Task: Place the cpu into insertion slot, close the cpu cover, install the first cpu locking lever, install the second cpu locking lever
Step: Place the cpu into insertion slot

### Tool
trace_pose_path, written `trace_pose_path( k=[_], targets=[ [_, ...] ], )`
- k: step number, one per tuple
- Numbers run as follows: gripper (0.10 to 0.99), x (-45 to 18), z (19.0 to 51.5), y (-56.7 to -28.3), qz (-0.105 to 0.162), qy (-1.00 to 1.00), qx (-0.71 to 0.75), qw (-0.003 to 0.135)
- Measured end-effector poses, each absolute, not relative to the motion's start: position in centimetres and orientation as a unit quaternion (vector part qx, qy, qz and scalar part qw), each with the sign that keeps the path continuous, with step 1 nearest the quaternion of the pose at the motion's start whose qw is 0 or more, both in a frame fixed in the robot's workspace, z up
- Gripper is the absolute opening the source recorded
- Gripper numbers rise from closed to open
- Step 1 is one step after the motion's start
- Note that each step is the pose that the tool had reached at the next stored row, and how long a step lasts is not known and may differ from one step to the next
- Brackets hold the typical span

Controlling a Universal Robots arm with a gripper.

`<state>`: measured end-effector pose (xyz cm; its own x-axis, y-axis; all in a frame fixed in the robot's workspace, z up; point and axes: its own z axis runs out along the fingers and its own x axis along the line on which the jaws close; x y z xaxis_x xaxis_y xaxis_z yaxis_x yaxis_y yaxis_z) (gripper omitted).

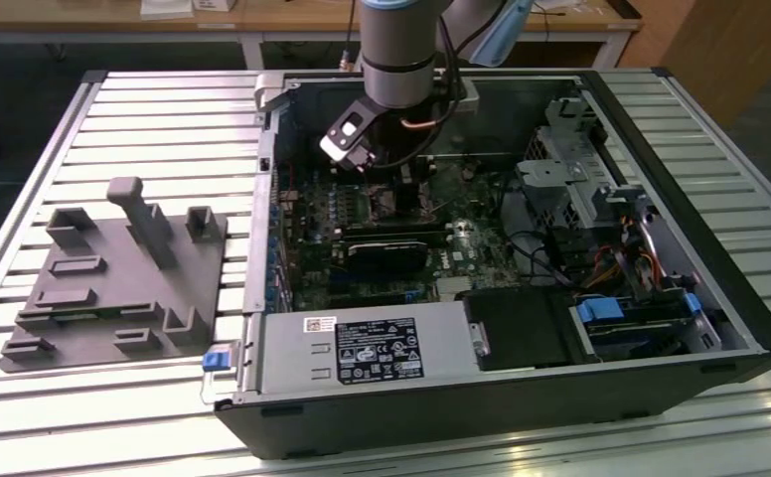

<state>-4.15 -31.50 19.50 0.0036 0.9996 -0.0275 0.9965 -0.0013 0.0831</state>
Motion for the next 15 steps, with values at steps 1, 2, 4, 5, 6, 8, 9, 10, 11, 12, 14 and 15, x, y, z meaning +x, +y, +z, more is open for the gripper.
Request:
trace_pose_path(
  k=[1, 2, 4, 5, 6, 8, 9, 10, 11, 12, 14, 15],
  targets=[
    [0.659, -4.15, 19.45, -31.50, 0.019, 0.706, 0.707, 0.040],
    [0.659, -4.16, 19.40, -31.50, 0.019, 0.706, 0.707, 0.040],
    [0.659, -4.16, 19.35, -31.51, 0.018, 0.706, 0.707, 0.041],
    [0.659, -4.16, 19.35, -31.51, 0.018, 0.706, 0.707, 0.041],
    [0.659, -4.16, 19.35, -31.51, 0.018, 0.706, 0.707, 0.041],
    [0.659, -4.16, 19.35, -31.51, 0.018, 0.706, 0.707, 0.041],
    [0.659, -4.16, 19.34, -31.50, 0.018, 0.706, 0.707, 0.041],
    [0.659, -4.15, 19.34, -31.50, 0.018, 0.706, 0.707, 0.041],
    [0.659, -4.16, 19.34, -31.50, 0.018, 0.706, 0.707, 0.041],
    [0.647, -4.16, 19.34, -31.50, 0.018, 0.706, 0.707, 0.041],
    [0.584, -4.16, 19.35, -31.51, 0.018, 0.706, 0.707, 0.041],
    [0.584, -4.16, 19.35, -31.51, 0.018, 0.706, 0.707, 0.041]
  ],
)
